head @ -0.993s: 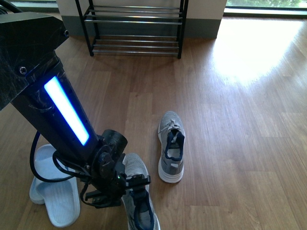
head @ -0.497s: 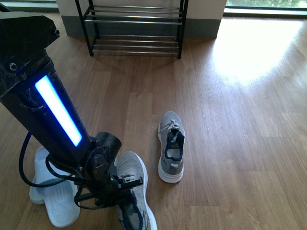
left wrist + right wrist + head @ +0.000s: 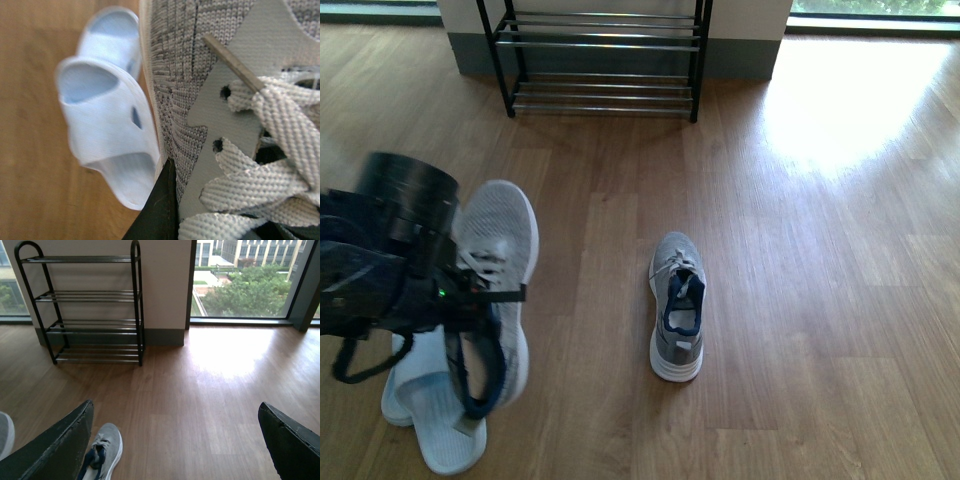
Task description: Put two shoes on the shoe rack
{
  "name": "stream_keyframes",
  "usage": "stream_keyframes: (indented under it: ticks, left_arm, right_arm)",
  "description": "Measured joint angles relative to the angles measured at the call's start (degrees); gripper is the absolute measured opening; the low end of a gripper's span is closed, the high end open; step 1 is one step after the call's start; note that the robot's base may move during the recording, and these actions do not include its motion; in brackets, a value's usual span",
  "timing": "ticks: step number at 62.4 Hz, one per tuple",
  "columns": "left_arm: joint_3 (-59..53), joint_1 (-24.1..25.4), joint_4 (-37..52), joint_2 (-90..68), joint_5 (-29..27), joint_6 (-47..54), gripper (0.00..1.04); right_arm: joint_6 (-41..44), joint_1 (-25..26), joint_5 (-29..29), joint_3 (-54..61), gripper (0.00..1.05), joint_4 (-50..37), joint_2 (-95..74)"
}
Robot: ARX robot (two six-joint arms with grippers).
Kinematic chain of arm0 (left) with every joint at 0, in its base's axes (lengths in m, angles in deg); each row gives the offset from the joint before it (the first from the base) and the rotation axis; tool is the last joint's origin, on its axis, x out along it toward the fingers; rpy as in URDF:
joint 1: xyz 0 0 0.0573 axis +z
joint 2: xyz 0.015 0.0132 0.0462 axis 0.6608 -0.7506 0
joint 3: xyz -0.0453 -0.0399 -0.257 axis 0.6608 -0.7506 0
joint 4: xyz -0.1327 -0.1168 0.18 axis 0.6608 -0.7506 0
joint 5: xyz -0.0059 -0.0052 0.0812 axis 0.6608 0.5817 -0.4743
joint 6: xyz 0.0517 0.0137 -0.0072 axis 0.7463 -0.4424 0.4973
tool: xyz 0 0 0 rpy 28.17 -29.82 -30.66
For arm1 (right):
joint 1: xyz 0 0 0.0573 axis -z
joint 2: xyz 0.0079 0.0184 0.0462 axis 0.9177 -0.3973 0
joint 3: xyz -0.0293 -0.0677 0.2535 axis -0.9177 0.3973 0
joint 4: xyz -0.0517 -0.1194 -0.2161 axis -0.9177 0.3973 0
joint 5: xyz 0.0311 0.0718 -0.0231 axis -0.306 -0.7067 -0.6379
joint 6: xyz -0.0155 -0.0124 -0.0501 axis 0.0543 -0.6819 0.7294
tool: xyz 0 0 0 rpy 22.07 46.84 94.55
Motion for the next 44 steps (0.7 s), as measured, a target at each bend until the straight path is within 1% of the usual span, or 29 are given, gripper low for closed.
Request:
stream_keyframes:
  ticks: [12, 25, 30, 32, 34, 38, 44]
  left_arm:
    - [-16.48, 1.14, 8.07, 21.86, -9.09, 6.4, 0.02]
    - [-30.45, 0.26, 9.66, 47.43, -18.16, 11.26, 0.02]
    - [-34.91, -1.27, 11.85, 57.35, -24.09, 15.39, 0.02]
    - [-37.07, -2.54, 13.79, 63.23, -27.58, 19.47, 0.02]
    - [-38.03, -3.17, 14.45, 67.32, -29.31, 21.92, 0.02]
    - [-38.47, -3.78, 15.15, 72.94, -30.4, 25.29, 0.02]
    - [-38.47, -3.8, 15.41, 74.34, -30.67, 27.04, 0.02]
  right_arm:
    - [0.0, 0.0, 0.0, 0.0, 0.96, 0.0, 0.0]
    - [0.0, -0.02, 0.0, 0.0, 0.96, 0.0, 0.0]
    - [0.0, 0.0, 0.0, 0.0, 0.96, 0.0, 0.0]
    - [0.0, 0.0, 0.0, 0.0, 0.96, 0.0, 0.0]
    - [0.0, 0.0, 0.0, 0.0, 0.96, 0.0, 0.0]
    - [0.0, -0.02, 0.0, 0.0, 0.96, 0.0, -0.02]
    - [0.0, 0.0, 0.0, 0.0, 0.96, 0.0, -0.02]
